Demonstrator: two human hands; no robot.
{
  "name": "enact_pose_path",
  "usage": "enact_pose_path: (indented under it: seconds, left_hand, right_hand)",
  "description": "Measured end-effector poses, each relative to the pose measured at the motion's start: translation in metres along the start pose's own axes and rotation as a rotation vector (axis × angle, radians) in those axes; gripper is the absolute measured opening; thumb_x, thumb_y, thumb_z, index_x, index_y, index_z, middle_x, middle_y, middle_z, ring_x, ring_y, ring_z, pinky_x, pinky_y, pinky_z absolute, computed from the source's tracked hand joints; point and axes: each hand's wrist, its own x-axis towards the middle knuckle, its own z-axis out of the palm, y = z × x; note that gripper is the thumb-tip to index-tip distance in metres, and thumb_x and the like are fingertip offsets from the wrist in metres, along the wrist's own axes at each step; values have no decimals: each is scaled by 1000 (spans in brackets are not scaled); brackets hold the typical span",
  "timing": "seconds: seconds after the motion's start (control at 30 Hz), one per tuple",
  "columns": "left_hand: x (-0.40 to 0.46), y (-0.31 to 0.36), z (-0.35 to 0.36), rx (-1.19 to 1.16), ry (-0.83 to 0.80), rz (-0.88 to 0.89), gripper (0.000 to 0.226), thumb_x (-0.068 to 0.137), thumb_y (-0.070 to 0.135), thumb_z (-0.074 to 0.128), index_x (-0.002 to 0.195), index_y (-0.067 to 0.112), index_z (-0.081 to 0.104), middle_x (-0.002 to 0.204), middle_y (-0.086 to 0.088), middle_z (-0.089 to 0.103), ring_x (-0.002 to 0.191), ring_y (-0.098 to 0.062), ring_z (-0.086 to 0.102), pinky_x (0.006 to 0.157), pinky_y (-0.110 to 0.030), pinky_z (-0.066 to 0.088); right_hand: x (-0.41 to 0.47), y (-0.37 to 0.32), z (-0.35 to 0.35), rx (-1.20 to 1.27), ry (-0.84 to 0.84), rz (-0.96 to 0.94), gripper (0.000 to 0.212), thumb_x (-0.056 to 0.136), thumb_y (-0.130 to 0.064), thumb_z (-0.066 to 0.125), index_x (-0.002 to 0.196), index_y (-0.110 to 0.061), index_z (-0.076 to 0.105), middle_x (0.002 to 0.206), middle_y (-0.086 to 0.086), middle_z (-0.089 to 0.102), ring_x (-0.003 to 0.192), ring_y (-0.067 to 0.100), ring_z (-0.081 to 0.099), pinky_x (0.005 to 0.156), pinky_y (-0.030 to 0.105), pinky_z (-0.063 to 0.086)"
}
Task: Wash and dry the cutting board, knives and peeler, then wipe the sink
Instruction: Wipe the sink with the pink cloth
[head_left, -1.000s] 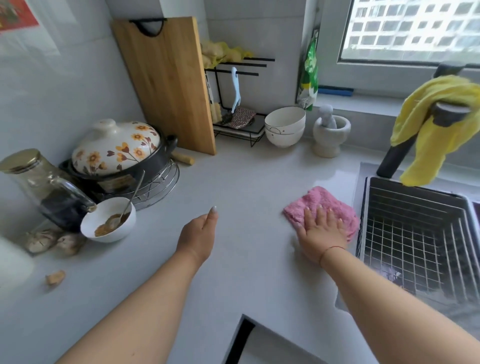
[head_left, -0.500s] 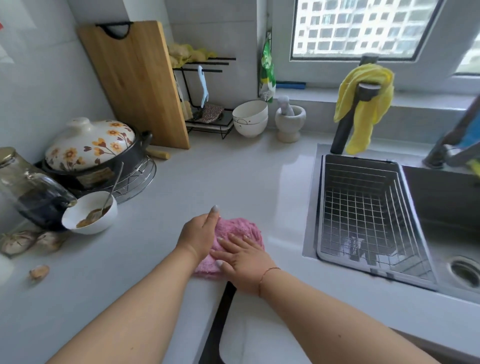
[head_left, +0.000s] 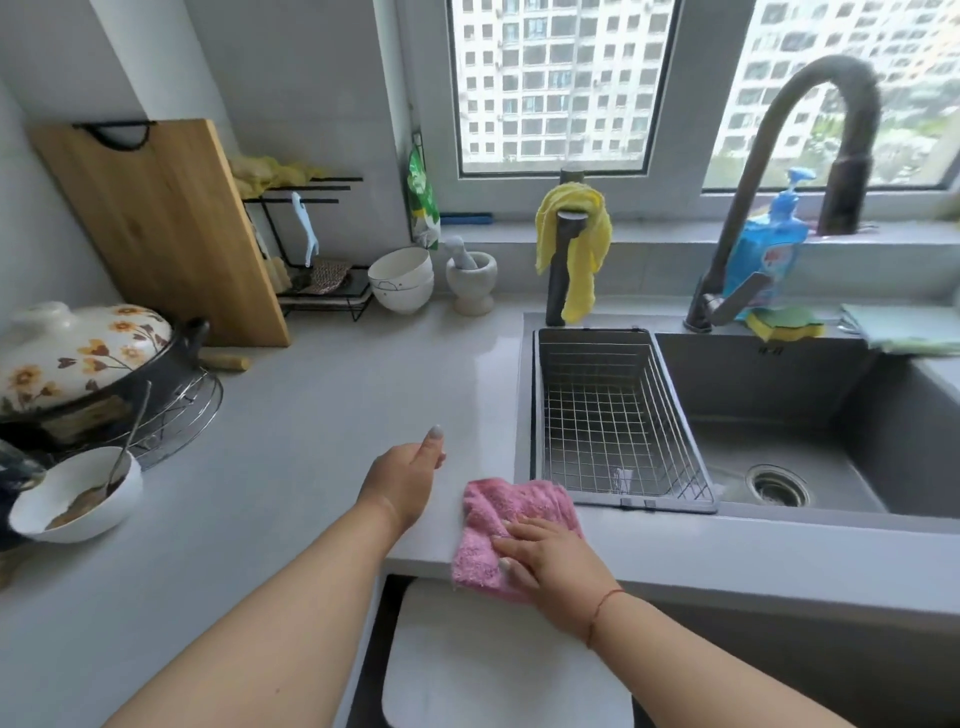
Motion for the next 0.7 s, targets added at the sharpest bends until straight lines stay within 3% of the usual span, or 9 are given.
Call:
enact_pose_path:
  seconds: [0.1,0.13,0.2,0.27,0.33,0.4,0.5,0.6,0.7]
  left_hand:
    - [2,15,7,-4,-30,18,58,99,54,31,108,11,70,115,-3,69,113,-21,59,103,-34,40]
    - [3,19,10,-2,-38,23,58,99,54,31,106,12,71,114,-3,69,112,-21,60,103,-35,40]
    - [6,27,16,-8,-61,31,58,99,56,31,103,13,71,113,-3,70,110,-21,60,103,-37,41]
    - [9,35,24,-14,-80,29,59,99,56,31,105,13,71,112,-2,70,110,-20,61,103,-37,41]
    - [15,41,31,-12,-103,23,60,99,56,30,106,13,71,112,-2,70,109,-20,61,103,-36,40]
    - [25,44,40,-16,-126,12,58,98,56,31,105,13,71,111,-3,71,109,-21,61,103,-36,41]
    - [45,49,55,-4,-147,-8,57,98,56,32,102,15,71,111,-3,71,109,-21,61,104,-37,40]
    - [68,57,67,30,-148,-5,58,99,54,32,107,12,71,111,-2,70,109,-21,61,103,-36,41]
    - [95,69,80,166,-123,42,47,102,42,35,94,13,71,98,-3,69,96,-22,60,89,-32,43]
  right_hand:
    - [-3,2,-12,85,23,97,38,101,-35,39,120,-17,66,129,0,61,123,16,49,101,21,34]
    - [0,2,-15,162,39,171,38,100,-36,41,102,-13,72,115,3,67,108,17,58,91,23,40]
    - [3,8,-26,412,101,349,43,96,-40,47,72,-10,65,84,6,68,73,17,58,74,28,44]
    - [7,21,-43,640,160,444,29,94,-37,54,79,-17,69,83,7,66,73,16,59,76,31,50]
    - [11,33,-62,876,231,481,21,94,-28,56,100,-16,73,97,11,70,94,23,65,90,39,53]
    - [19,45,-78,1181,330,571,22,89,-27,62,94,-10,75,96,14,72,98,29,67,90,48,54]
    - [42,52,-84,1180,225,625,27,89,-34,63,93,-9,71,96,10,72,92,25,67,84,45,56]
    - [60,58,-86,1519,161,719,28,87,-24,67,102,0,70,90,14,71,78,26,66,67,35,55]
    - [76,89,-108,1812,331,723,27,91,-11,60,113,5,65,82,15,68,71,27,65,60,38,56]
